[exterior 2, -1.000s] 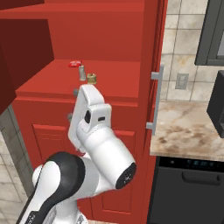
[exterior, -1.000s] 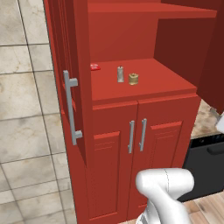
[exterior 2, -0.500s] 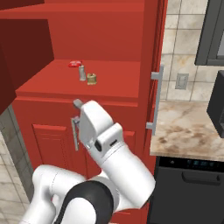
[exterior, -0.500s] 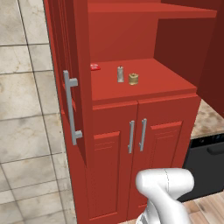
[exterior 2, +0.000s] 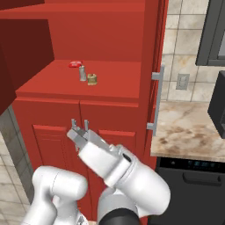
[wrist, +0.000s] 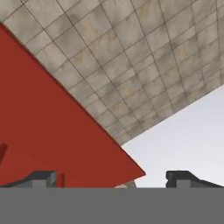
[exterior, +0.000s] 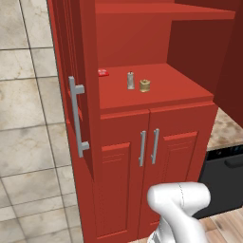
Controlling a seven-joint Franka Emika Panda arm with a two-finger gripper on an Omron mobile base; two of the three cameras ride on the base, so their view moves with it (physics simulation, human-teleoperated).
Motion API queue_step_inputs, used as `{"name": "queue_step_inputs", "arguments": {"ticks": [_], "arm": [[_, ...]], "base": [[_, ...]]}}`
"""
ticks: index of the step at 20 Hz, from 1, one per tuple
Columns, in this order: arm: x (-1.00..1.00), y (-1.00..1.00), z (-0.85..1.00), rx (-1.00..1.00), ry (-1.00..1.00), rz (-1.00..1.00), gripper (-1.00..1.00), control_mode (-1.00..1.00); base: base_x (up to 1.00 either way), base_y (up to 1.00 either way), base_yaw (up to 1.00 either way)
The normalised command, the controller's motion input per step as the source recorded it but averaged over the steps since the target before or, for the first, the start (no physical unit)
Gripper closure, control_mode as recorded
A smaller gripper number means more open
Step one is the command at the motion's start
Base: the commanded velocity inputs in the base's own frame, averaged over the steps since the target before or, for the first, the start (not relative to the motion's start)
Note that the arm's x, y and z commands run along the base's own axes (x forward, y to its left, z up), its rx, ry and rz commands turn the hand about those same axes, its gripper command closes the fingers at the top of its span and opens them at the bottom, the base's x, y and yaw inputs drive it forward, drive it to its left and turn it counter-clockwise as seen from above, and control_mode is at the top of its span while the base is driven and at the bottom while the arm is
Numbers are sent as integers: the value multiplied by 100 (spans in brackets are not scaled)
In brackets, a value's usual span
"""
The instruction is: Pick the candle and candle from the dining table and place them in the open cabinet. Close the cabinet after placing the objects.
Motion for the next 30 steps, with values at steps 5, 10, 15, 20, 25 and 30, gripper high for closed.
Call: {"name": "queue_step_inputs", "arguments": {"ticks": [5,10,15,20,25,30], "arm": [[-63,-15,0,2,-37,0,-100,-100],[-54,-32,0,9,-19,0,-100,-100],[-27,-59,0,14,0,0,-100,-100],[-5,-65,-1,13,0,0,-100,-100],[24,-55,-19,12,3,-3,-100,-100],[50,-41,-46,2,7,-3,-100,-100]], "base": [[0,0,0],[0,0,0],[0,0,0],[0,0,0],[0,0,0],[0,0,0]]}}
